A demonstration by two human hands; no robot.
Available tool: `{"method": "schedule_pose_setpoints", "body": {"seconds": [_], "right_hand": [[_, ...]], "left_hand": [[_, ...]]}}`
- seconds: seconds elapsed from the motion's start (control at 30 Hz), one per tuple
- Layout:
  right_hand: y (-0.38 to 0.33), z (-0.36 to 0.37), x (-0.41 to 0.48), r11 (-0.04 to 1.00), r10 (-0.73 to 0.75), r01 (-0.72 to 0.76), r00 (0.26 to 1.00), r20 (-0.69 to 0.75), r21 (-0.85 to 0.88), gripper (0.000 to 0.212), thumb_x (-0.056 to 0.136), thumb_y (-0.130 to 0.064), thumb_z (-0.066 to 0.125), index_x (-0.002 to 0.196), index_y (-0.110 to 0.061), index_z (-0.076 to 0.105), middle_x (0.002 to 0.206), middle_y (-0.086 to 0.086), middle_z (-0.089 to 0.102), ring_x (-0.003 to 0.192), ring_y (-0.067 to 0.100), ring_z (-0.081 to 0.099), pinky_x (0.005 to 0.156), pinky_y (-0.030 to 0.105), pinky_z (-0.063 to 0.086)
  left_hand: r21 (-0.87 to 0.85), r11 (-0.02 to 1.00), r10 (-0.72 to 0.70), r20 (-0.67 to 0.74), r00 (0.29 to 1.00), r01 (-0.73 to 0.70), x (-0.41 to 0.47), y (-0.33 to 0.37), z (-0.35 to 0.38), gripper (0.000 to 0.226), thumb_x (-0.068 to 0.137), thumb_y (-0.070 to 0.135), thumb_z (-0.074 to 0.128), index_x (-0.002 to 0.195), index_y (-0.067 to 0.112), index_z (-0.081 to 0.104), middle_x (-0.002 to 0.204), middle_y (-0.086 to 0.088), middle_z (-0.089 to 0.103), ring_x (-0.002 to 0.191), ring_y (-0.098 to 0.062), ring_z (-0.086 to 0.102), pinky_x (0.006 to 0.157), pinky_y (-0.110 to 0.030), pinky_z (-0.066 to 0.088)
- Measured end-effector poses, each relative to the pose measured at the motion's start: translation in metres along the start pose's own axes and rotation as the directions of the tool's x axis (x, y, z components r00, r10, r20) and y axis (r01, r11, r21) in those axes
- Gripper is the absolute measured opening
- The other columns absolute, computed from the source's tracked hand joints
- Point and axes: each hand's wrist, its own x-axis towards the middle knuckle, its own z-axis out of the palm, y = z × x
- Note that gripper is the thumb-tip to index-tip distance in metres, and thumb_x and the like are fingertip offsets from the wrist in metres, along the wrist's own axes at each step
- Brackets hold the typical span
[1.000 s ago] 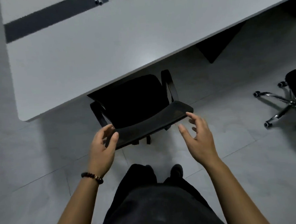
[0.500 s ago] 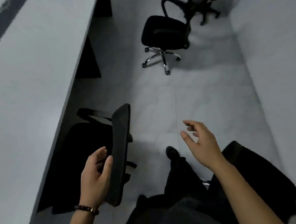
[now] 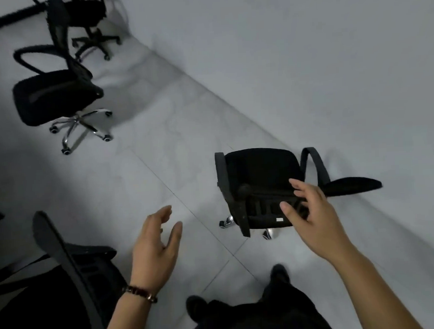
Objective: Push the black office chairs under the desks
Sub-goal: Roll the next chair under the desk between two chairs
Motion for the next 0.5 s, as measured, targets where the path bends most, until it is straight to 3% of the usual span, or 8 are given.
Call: {"method": "schedule_pose_setpoints", "body": {"seconds": [0.07, 0.27, 0.4, 0.5], "right_hand": [[0.034, -0.022, -0.005, 0.999, 0.041, -0.040, 0.999, -0.036, 0.023, 0.053, 0.092, -0.041, 0.059, 0.141, -0.034, 0.040, 0.134, -0.014, 0.043, 0.123, 0.001, 0.045, 0.092, 0.025, 0.042], [0.134, -0.094, -0.004, 0.995, 0.088, -0.089, 0.996, 0.026, 0.035, 0.054, 0.093, -0.041, 0.057, 0.142, -0.033, 0.037, 0.132, -0.014, 0.042, 0.119, 0.002, 0.044, 0.088, 0.016, 0.038], [0.191, -0.142, 0.016, 0.992, 0.097, -0.099, 0.995, 0.035, 0.077, 0.052, 0.093, -0.042, 0.057, 0.141, -0.033, 0.038, 0.129, -0.016, 0.042, 0.121, 0.003, 0.044, 0.095, 0.024, 0.037], [0.219, -0.169, 0.038, 0.998, 0.060, -0.062, 0.996, 0.067, 0.027, 0.050, 0.094, -0.040, 0.056, 0.140, -0.031, 0.040, 0.134, -0.009, 0.045, 0.124, 0.008, 0.046, 0.096, 0.026, 0.039]], "left_hand": [[-0.006, 0.999, 0.034, 0.010, 0.999, -0.034, 0.002, 0.024, 0.029, 0.037, 0.089, 0.027, 0.059, 0.125, 0.017, 0.054, 0.120, 0.007, 0.059, 0.110, -0.005, 0.055, 0.089, -0.027, 0.047], [0.031, 0.999, -0.038, 0.084, 0.996, 0.036, -0.023, 0.088, 0.141, 0.038, 0.089, 0.025, 0.060, 0.125, 0.020, 0.052, 0.122, 0.002, 0.059, 0.110, -0.008, 0.056, 0.090, -0.032, 0.050], [-0.022, 0.986, -0.162, 0.112, 0.980, 0.165, -0.033, 0.136, 0.220, 0.034, 0.091, 0.026, 0.058, 0.123, 0.024, 0.051, 0.120, 0.005, 0.059, 0.109, -0.006, 0.055, 0.091, -0.031, 0.049], [0.013, 0.988, -0.155, 0.161, 0.975, 0.155, -0.022, 0.168, 0.265, 0.029, 0.091, 0.027, 0.058, 0.119, 0.028, 0.052, 0.117, 0.009, 0.057, 0.108, -0.006, 0.054, 0.092, -0.033, 0.049]]}}
